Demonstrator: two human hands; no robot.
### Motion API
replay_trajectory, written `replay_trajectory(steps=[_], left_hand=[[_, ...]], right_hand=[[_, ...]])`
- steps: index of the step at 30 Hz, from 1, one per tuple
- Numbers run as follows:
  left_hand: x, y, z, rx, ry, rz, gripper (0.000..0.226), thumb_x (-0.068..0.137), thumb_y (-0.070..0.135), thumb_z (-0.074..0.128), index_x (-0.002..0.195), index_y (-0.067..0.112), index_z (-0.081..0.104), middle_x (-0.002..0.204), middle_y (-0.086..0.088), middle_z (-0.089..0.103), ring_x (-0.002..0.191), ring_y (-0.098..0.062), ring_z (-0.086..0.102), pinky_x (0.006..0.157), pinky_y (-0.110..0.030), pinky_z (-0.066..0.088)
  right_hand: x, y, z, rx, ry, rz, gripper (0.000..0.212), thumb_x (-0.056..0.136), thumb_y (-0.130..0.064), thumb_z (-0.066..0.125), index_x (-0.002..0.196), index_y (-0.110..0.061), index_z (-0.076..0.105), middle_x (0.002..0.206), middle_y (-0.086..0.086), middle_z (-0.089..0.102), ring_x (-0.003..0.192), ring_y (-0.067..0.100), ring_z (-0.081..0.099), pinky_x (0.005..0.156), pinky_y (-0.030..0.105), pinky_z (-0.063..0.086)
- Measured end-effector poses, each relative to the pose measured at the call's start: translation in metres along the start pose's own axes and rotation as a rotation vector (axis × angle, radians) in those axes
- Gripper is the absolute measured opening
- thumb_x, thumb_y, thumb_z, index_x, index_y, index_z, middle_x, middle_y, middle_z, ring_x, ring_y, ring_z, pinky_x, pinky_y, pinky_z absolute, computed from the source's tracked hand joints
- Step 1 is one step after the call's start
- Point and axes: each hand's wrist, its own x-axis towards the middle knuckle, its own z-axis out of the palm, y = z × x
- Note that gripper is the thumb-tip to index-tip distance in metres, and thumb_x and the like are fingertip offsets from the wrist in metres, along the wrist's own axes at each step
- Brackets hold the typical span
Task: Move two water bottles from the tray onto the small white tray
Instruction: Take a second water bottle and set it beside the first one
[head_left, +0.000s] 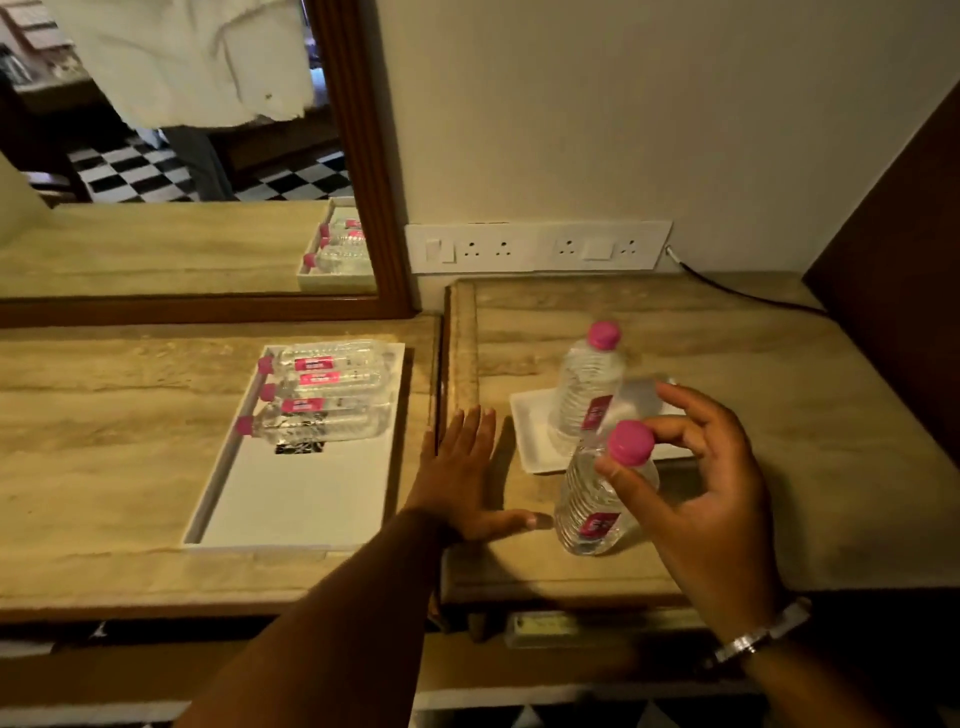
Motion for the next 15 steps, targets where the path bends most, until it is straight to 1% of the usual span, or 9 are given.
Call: replay_trajectory(steps=[2,4,6,8,11,15], left_hand=[[0.003,0.015,0.005,-0.006,0.045,-0.053,0.144,0.053,0.108,0.027,0.157,0.017,-0.013,0.161,-0.002,-0.020,0.150,-0.023,-0.019,0.120,-0.053,-0.014],[0.003,0.031,0.010,-0.018,0.063,-0.094,0.146,0.051,0.110,0.020,0.157,0.014,-0.012,0.160,-0.003,-0.020,0.149,-0.021,-0.020,0.121,-0.053,-0.012],[-0.002,0.044,0.015,-0.039,0.053,-0.128,0.147,0.052,0.110,0.022,0.157,0.014,-0.013,0.164,-0.007,-0.019,0.147,-0.019,-0.023,0.121,-0.050,-0.015],[-0.006,0.051,0.020,-0.044,0.022,-0.170,0.147,0.053,0.110,0.029,0.156,0.016,-0.016,0.165,-0.008,-0.020,0.146,-0.018,-0.027,0.118,-0.045,-0.019],[-0.005,0.055,0.025,0.001,-0.012,-0.216,0.148,0.053,0.110,0.034,0.157,0.016,-0.015,0.166,-0.011,-0.018,0.148,-0.022,-0.024,0.117,-0.043,-0.019],[-0.001,0.052,0.028,0.064,-0.022,-0.209,0.150,0.051,0.111,0.029,0.157,0.015,-0.012,0.165,-0.013,-0.019,0.149,-0.028,-0.023,0.120,-0.045,-0.016]], right_hand=[[0.006,0.012,-0.019,-0.002,-0.032,-0.007,0.065,0.070,-0.037,0.077,0.126,-0.043,0.044,0.098,-0.016,0.067,0.102,0.004,0.061,0.088,0.012,0.041],[0.017,0.022,-0.041,-0.006,-0.067,-0.007,0.065,0.070,-0.038,0.076,0.127,-0.035,0.045,0.099,-0.015,0.066,0.100,0.001,0.061,0.088,0.012,0.042],[0.029,0.031,-0.059,-0.025,-0.099,-0.028,0.068,0.069,-0.035,0.077,0.129,-0.028,0.045,0.097,-0.014,0.066,0.098,0.000,0.061,0.088,0.008,0.039],[0.042,0.037,-0.070,-0.036,-0.105,-0.041,0.071,0.068,-0.034,0.078,0.130,-0.024,0.045,0.095,-0.015,0.066,0.095,-0.001,0.061,0.088,0.005,0.036],[0.062,0.047,-0.078,-0.041,-0.076,-0.075,0.072,0.069,-0.034,0.078,0.131,-0.026,0.044,0.095,-0.021,0.064,0.095,-0.004,0.060,0.086,0.004,0.036],[0.081,0.063,-0.073,-0.074,0.001,-0.070,0.071,0.071,-0.039,0.077,0.132,-0.026,0.043,0.096,-0.021,0.062,0.096,-0.002,0.061,0.084,0.004,0.037]])
